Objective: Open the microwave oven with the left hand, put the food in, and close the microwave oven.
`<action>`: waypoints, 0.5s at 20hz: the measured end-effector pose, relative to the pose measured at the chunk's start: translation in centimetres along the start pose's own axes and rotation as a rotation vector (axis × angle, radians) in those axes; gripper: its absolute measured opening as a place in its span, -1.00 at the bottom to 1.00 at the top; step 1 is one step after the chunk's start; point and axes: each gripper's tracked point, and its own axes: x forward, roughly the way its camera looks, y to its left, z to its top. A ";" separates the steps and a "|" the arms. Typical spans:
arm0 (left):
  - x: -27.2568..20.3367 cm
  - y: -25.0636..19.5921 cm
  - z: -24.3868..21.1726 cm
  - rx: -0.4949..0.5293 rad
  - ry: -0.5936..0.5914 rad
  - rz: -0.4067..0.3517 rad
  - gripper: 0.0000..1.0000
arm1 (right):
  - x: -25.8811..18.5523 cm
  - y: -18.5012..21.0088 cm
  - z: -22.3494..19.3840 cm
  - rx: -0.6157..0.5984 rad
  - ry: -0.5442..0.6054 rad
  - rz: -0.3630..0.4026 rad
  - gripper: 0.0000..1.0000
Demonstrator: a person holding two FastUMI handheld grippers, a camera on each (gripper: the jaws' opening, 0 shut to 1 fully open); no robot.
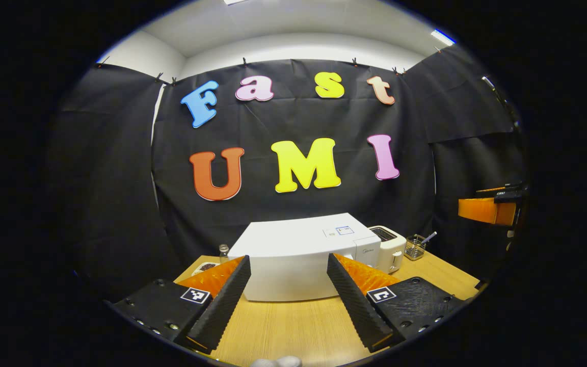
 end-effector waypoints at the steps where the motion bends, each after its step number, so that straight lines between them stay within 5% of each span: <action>1: -1.1 0.8 1.2 -0.011 -0.013 0.011 0.92 | -0.4 0.3 0.9 0.003 -0.018 0.001 0.94; 10: -4.9 5.3 5.0 -0.042 -0.059 0.086 0.92 | -2.9 1.3 3.5 0.010 -0.081 -0.003 0.94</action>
